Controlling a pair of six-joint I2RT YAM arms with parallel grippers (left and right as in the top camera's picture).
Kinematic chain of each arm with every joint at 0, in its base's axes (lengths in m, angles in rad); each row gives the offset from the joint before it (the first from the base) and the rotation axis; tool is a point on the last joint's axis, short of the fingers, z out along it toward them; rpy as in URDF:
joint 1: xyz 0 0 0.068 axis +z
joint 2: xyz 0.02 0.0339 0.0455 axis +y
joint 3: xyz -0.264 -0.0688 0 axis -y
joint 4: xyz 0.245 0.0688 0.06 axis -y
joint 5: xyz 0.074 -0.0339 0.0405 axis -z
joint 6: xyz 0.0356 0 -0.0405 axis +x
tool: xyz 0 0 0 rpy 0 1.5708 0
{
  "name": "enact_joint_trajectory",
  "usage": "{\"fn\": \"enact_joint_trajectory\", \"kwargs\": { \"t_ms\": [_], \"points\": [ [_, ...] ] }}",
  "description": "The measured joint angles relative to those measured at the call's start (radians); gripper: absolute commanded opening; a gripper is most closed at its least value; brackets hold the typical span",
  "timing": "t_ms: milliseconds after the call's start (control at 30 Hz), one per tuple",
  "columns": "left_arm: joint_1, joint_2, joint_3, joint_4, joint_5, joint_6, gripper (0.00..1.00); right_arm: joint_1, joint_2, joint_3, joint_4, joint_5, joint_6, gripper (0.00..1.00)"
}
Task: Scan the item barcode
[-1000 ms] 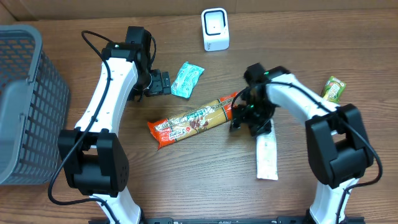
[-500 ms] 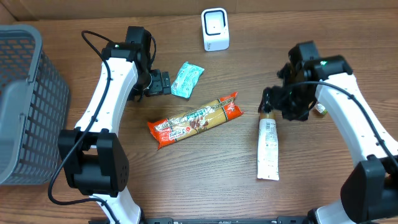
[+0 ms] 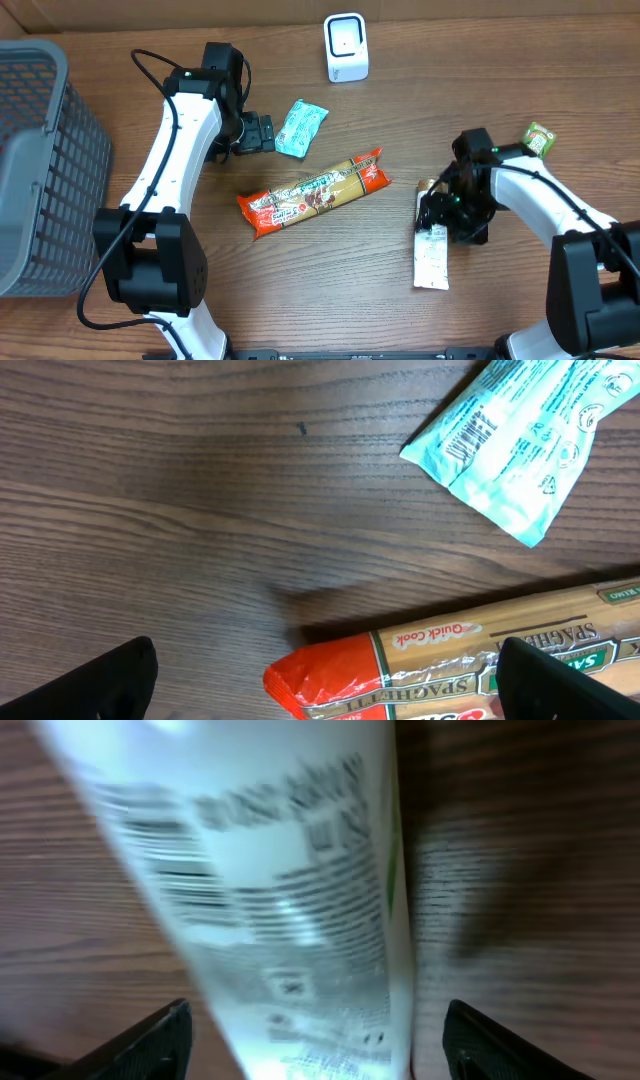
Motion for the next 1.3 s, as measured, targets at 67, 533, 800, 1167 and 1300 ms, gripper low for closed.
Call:
{"fn": "enact_joint_trajectory", "kwargs": {
  "t_ms": [67, 533, 800, 1167, 1300],
  "points": [
    [0.0, 0.0, 0.0, 0.0, 0.0, 0.0, 1.0, 0.0, 0.0, -0.044, 0.037, -0.017, 0.008, 0.71],
    [0.0, 0.0, 0.0, 0.0, 0.0, 0.0, 1.0, -0.002, -0.021, -0.14, 0.126, -0.087, 0.076, 0.35],
    [0.0, 0.0, 0.0, 0.0, 0.0, 0.0, 1.0, 0.01, -0.008, -0.043, 0.148, 0.001, 0.068, 0.29],
    [0.0, 0.0, 0.0, 0.0, 0.0, 0.0, 1.0, 0.096, 0.003, 0.203, 0.111, 0.367, -0.006, 0.65],
    [0.0, 0.0, 0.0, 0.0, 0.0, 0.0, 1.0, 0.103, 0.003, 0.219, 0.073, 0.331, -0.016, 0.82]
  ]
}}
